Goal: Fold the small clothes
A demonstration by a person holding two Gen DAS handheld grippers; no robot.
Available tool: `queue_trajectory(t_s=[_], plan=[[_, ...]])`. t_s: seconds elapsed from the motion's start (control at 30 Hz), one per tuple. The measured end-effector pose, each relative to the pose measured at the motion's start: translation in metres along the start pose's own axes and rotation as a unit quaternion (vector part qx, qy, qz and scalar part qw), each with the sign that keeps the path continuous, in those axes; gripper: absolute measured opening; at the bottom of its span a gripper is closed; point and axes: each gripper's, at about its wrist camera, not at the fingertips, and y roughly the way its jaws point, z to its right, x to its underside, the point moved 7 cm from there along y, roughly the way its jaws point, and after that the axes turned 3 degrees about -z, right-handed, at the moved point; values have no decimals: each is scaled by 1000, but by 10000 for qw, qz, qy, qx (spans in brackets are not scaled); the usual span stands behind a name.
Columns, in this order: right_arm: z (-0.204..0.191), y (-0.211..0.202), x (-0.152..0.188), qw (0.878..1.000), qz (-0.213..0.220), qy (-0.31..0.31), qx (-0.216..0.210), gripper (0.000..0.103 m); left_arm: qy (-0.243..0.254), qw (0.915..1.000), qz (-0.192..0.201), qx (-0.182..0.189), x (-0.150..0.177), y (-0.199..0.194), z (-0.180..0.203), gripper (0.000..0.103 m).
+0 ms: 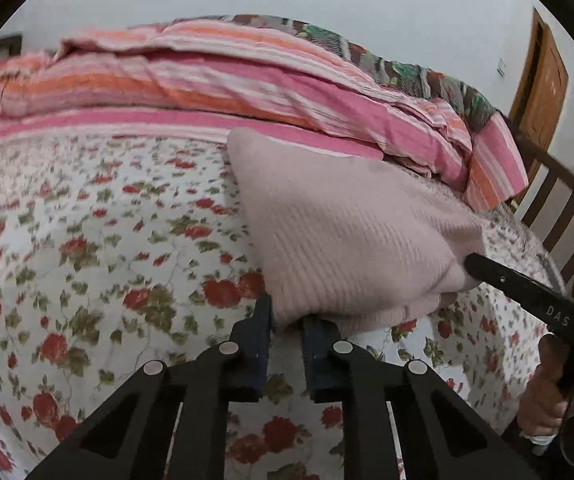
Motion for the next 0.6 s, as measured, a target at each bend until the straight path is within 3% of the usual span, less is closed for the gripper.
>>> queue_trajectory(t_s=[0.3, 0.37, 0.43, 0.47, 0.6], plan=[[-1, 6, 7, 9993, -336, -10, -142, 9, 92, 9999, -46, 18, 4, -8, 5, 19], [-1, 1, 4, 9995, -230, -15, -214, 15, 18, 10000, -23, 47, 4, -13, 3, 23], [-1, -4, 0, 9994, -122, 45, -317, 31, -95, 9998, 15, 149, 4, -17, 0, 25], [-1, -6, -2, 9993, -73, 72, -351, 34, -129, 9998, 12, 180, 3, -17, -1, 25], [1, -7, -12, 9991, 38, 173, -382, 36, -122, 9998, -20, 182, 1, -16, 1, 25]])
